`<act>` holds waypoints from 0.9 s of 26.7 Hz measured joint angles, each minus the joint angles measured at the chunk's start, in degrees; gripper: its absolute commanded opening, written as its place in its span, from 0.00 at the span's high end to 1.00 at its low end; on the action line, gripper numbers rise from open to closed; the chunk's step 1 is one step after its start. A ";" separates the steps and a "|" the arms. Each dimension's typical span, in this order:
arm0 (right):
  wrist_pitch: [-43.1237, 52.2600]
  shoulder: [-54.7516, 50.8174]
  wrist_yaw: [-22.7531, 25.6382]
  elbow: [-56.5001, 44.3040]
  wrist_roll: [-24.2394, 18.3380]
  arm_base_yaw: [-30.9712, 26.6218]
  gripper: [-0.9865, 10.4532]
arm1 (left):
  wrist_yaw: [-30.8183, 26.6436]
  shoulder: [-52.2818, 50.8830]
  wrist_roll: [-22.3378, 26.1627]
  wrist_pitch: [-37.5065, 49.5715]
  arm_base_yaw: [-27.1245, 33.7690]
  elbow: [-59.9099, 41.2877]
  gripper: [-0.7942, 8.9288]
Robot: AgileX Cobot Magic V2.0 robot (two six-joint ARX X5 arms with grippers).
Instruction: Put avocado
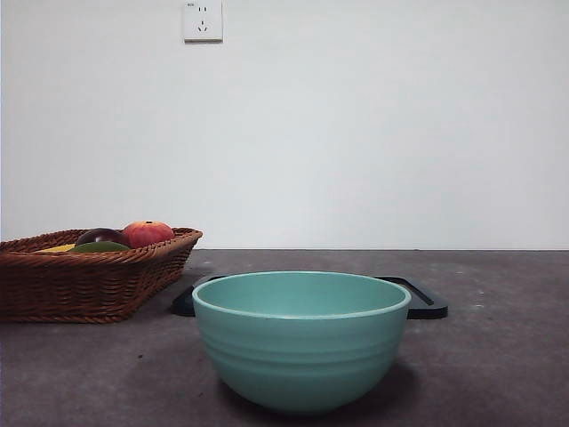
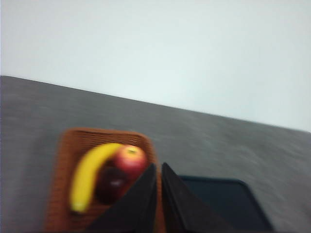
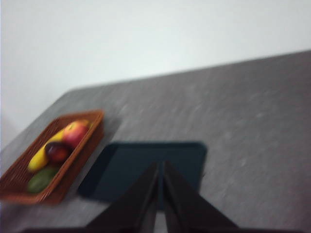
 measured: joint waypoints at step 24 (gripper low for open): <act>-17.27 14.05 -13.31 16.28 -12.44 4.79 0.85 | 21.53 5.81 1.07 -6.34 -2.38 3.67 0.82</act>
